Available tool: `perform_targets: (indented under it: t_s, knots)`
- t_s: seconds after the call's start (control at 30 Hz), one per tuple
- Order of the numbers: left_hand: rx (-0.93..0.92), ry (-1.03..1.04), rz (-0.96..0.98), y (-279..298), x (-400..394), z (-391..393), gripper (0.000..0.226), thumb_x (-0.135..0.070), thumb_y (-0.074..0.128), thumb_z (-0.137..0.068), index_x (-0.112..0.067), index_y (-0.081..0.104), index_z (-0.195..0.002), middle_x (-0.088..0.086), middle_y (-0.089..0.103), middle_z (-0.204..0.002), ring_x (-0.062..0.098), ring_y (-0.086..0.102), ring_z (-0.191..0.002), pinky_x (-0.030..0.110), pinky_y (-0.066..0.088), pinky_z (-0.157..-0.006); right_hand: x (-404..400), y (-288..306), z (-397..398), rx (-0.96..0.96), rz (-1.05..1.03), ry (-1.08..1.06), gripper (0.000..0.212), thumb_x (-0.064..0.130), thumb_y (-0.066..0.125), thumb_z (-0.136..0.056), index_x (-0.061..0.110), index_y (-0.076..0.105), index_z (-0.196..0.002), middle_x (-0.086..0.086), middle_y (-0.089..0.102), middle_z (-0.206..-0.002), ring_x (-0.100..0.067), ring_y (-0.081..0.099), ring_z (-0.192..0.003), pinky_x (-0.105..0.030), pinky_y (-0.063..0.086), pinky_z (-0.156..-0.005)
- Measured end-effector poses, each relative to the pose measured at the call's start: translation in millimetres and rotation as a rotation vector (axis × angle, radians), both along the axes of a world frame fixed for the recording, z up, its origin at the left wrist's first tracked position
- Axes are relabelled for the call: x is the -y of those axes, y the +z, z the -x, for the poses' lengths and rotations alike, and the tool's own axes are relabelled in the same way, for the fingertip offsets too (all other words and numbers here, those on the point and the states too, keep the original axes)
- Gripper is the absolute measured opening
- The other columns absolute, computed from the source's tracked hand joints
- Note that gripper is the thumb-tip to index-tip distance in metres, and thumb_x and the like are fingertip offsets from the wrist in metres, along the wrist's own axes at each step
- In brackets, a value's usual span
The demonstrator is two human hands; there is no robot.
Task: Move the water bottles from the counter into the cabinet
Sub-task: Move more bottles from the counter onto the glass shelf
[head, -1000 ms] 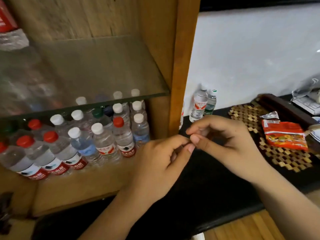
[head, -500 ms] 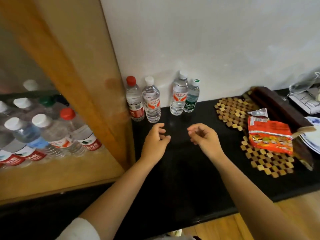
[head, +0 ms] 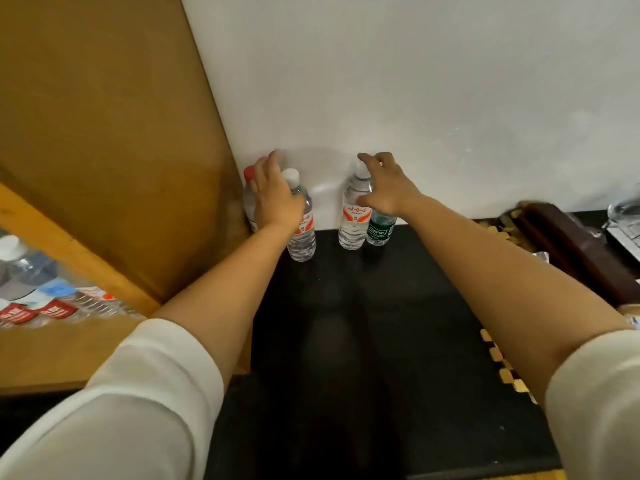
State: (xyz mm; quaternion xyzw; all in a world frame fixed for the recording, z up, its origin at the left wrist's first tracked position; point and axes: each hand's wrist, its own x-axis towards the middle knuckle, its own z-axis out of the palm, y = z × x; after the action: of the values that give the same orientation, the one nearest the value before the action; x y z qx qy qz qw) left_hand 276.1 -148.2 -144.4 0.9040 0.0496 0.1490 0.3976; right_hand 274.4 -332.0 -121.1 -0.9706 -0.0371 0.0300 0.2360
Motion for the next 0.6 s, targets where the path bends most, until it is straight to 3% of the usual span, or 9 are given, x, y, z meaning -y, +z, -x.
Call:
perform_targets:
  t_s: [0.13, 0.23, 0.37, 0.47, 0.53, 0.6]
  knots:
    - [-0.165, -0.141, -0.199, 2.2, 3.3, -6.2, 0.063, -0.008, 0.056, -0.085, -0.016, 0.030, -0.141, 0.007, 0.026, -0.148, 0.030, 0.026, -0.135, 0.036, 0.030, -0.105, -6.6, 7.8, -6.2, -0.129, 0.192, 0.077, 0.081, 0.018, 0.062, -0.083, 0.014, 0.012, -0.147, -0.015, 0.009, -0.151, -0.036, 0.028, -0.134, -0.043, 0.036, -0.105]
    - [-0.246, -0.212, -0.210, -2.3, 3.8, -4.5, 0.065, -0.008, 0.053, -0.089, -0.017, 0.022, -0.145, 0.006, 0.017, -0.152, 0.030, 0.020, -0.139, 0.037, 0.026, -0.111, -9.4, 11.6, -2.5, -0.053, 0.332, 0.102, 0.063, 0.020, 0.055, -0.088, 0.010, 0.023, -0.141, -0.016, 0.023, -0.142, -0.036, 0.039, -0.123, -0.044, 0.042, -0.091]
    - [-0.118, -0.155, -0.143, -4.6, -0.9, 4.4, 0.053, -0.007, 0.062, -0.083, -0.013, 0.039, -0.130, 0.010, 0.036, -0.136, 0.029, 0.041, -0.123, 0.032, 0.040, -0.098, -9.8, 10.6, 7.1, 0.014, 0.398, 0.065, 0.053, 0.009, 0.056, -0.088, 0.008, 0.031, -0.134, -0.017, 0.032, -0.133, -0.035, 0.045, -0.115, -0.043, 0.044, -0.086]
    - [-0.102, -0.147, -0.237, -1.6, -5.4, 10.1, 0.039, -0.016, 0.066, -0.082, -0.009, 0.047, -0.115, 0.012, 0.045, -0.122, 0.030, 0.047, -0.109, 0.034, 0.042, -0.085, -9.8, 5.3, 20.0, -0.022, 0.430, 0.096, 0.044, 0.008, 0.055, -0.089, 0.004, 0.036, -0.128, -0.019, 0.038, -0.126, -0.037, 0.048, -0.112, -0.044, 0.045, -0.086]
    - [-0.132, -0.171, -0.299, -1.4, -6.5, 13.6, 0.037, -0.022, 0.065, -0.085, -0.007, 0.048, -0.114, 0.013, 0.047, -0.119, 0.030, 0.048, -0.107, 0.035, 0.041, -0.083, -9.2, 2.6, 29.8, -0.028, 0.476, 0.124, 0.045, 0.003, 0.057, -0.085, 0.003, 0.037, -0.125, -0.019, 0.041, -0.123, -0.038, 0.052, -0.107, -0.045, 0.047, -0.083]
    - [-0.180, -0.173, -0.235, -4.5, -7.3, 19.4, 0.034, -0.019, 0.059, -0.089, -0.007, 0.044, -0.118, 0.015, 0.049, -0.119, 0.028, 0.050, -0.105, 0.034, 0.041, -0.085, -10.0, -0.9, 38.4, -0.028, 0.520, 0.146, 0.048, 0.002, 0.059, -0.082, 0.003, 0.038, -0.125, -0.018, 0.044, -0.122, -0.039, 0.055, -0.105, -0.045, 0.048, -0.082]
